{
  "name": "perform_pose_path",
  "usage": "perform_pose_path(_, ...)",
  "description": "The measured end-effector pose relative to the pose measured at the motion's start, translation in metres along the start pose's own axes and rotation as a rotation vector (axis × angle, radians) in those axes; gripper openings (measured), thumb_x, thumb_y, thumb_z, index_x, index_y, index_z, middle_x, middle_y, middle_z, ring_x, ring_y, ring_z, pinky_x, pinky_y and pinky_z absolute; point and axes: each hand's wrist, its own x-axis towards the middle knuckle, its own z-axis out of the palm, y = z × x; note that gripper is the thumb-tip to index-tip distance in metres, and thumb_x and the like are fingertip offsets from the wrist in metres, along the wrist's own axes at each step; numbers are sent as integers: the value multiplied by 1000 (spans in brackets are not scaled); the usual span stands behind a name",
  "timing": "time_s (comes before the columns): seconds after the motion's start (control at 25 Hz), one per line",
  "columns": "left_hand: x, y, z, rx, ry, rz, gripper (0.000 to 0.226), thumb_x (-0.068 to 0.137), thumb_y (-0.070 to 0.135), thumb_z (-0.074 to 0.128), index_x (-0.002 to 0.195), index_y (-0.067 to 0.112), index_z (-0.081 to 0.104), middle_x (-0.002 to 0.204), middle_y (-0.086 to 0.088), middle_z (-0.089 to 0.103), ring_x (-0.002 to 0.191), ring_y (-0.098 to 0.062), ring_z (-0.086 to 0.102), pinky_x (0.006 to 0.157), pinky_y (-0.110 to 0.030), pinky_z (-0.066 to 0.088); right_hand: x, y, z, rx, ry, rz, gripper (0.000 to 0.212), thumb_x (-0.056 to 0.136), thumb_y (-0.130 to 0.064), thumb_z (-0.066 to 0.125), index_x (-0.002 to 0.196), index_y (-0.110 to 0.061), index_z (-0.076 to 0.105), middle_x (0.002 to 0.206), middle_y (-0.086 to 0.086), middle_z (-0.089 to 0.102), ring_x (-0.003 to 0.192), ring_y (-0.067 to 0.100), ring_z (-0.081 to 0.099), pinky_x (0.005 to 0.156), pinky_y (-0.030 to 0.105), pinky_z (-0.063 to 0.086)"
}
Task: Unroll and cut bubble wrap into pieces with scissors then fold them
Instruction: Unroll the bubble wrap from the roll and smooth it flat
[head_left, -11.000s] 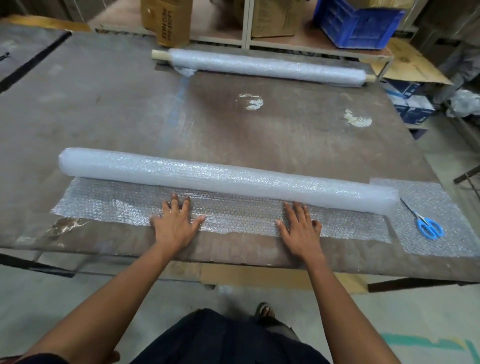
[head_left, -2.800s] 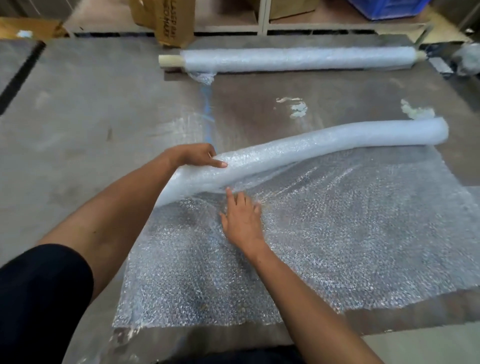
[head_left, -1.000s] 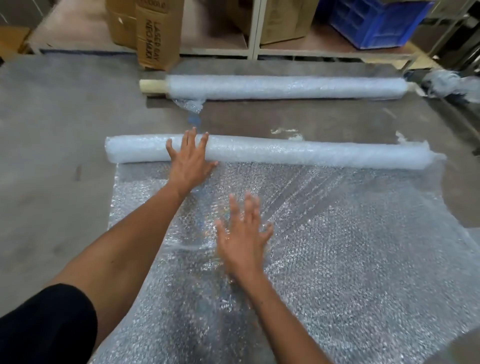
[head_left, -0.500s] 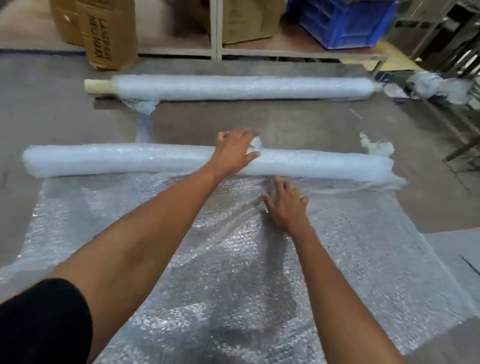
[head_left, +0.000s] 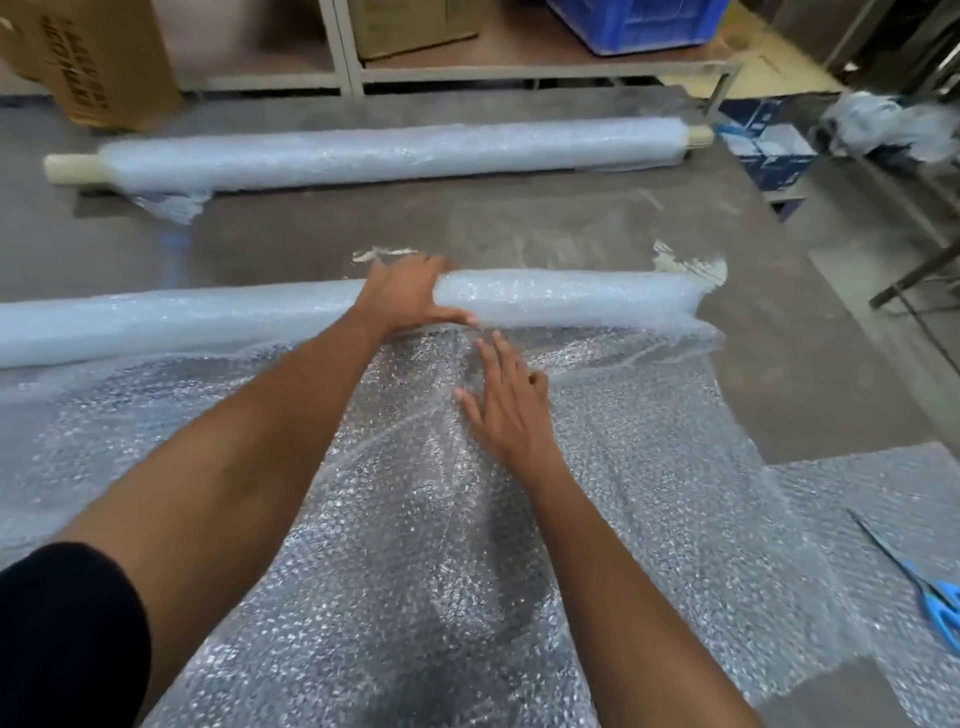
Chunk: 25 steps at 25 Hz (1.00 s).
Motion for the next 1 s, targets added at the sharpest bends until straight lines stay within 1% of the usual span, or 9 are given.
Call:
perform_pose_path(0.2, 41, -6, -20, -88, 32, -163, 115, 62, 96, 65, 148, 21, 51, 151, -9, 57, 140, -31, 51, 113, -63, 30, -13, 9, 10, 97, -35, -21, 67, 113, -58, 18, 170, -24, 14, 179, 0, 7, 165, 21, 7, 128, 58, 18)
perform_pose_path(0.36, 72, -10, -17, 0, -11, -134, 100, 75, 93, 53, 146, 23, 49, 144, -13, 61, 132, -35, 58, 112, -65, 32, -16, 9, 6, 169, -22, -20, 62, 113, -56, 23, 168, -28, 22, 179, -2, 11, 164, 19, 9, 125, 58, 22)
perform_pose_path(0.44, 78, -9, -7, 92, 152, -45, 85, 95, 77, 50, 156, 20, 38, 155, -18, 48, 139, -38, 51, 111, -68, 33, -7, 11, -4, 264, 25, 25, 58, 113, -53, 32, 166, -29, 27, 178, -3, 10, 162, 23, 16, 124, 60, 21)
perform_pose_path(0.52, 73, -1, 5, 139, 348, 187, 66, 107, 63, 43, 157, 23, 32, 160, -17, 42, 140, -37, 50, 109, -65, 36, 13, 16, -16, 411, 99, 127, 59, 111, -45, 44, 166, -29, 28, 178, -4, -1, 162, 29, 10, 125, 56, 13)
perform_pose_path(0.6, 72, 11, 16, 246, 303, 344, 62, 106, 67, 38, 155, 31, 33, 159, -11, 43, 139, -31, 52, 111, -61, 35, 41, 25, -28, 384, 110, 219, 68, 109, -41, 53, 168, -25, 23, 178, 1, -9, 163, 35, 4, 126, 55, 14)
perform_pose_path(0.68, 76, 25, 27, 273, 226, 275, 67, 100, 71, 45, 156, 37, 32, 160, -7, 42, 140, -28, 50, 111, -60, 32, 67, 37, -33, 137, 42, 226, 77, 108, -49, 52, 169, -19, 16, 178, 13, 1, 162, 39, 13, 127, 57, 22)
perform_pose_path(0.8, 87, 36, 32, 189, 253, 98, 68, 98, 65, 55, 157, 42, 30, 158, -5, 46, 141, -26, 51, 111, -65, 31, 78, 59, -28, -143, 27, 163, 84, 106, -70, 29, 170, -18, 16, 177, 17, 13, 159, 38, 21, 123, 55, 20)
perform_pose_path(0.92, 107, 31, 26, 147, 237, 11, 61, 102, 60, 50, 157, 43, 29, 155, -5, 51, 140, -27, 51, 111, -70, 28, 68, 77, -16, -172, 90, 183, 86, 99, -83, 16, 170, -35, 7, 176, 16, -16, 162, 45, -8, 124, 67, -12)
perform_pose_path(1.0, 120, 30, 22, 116, 198, -12, 58, 106, 56, 47, 159, 43, 26, 156, -8, 49, 141, -30, 49, 112, -73, 25, 67, 80, -12, -83, 22, 235, 86, 96, -87, 12, 169, -42, 0, 175, 18, -17, 160, 48, -17, 120, 76, -13)
